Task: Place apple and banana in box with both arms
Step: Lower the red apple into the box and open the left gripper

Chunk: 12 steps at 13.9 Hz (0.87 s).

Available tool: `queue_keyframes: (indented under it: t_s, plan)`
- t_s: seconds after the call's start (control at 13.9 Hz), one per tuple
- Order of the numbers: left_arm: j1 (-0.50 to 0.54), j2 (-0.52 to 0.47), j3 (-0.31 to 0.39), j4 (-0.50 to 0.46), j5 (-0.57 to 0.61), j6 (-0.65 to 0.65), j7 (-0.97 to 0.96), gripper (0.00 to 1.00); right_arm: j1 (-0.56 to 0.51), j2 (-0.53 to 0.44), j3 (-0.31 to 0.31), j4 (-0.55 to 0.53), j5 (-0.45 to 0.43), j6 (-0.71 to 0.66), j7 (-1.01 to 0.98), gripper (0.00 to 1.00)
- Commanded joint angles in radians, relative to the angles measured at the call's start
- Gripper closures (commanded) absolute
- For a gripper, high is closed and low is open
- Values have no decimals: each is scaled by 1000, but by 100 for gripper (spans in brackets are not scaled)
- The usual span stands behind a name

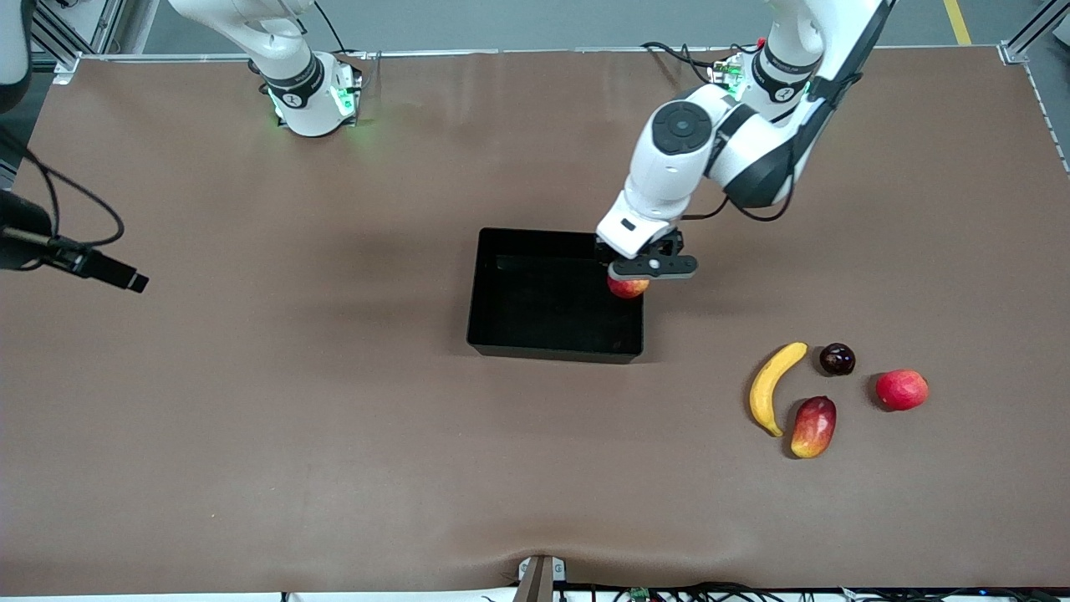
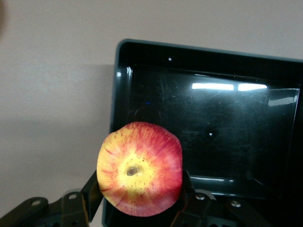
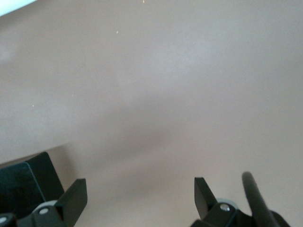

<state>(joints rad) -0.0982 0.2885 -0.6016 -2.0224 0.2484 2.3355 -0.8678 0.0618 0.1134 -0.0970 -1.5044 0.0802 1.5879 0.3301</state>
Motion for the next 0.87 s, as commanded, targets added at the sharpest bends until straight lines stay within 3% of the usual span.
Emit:
queue_keyframes:
  t_s: [0.0, 0.22, 0.43, 0.79]
  plan:
    - [-18, 64, 0, 1, 113, 57, -113, 100, -7, -188, 6, -296, -23, 112, -34, 0]
    - [-32, 138, -1, 7, 273, 90, -267, 100, -43, -185, 8, -286, -23, 90, -54, 0]
    - [-55, 192, -1, 8, 371, 116, -376, 100, -53, -147, 6, -163, -22, 75, -92, 0]
    - [-89, 225, -3, 5, 391, 116, -399, 100, -82, -141, 6, -120, -22, 66, -185, 0]
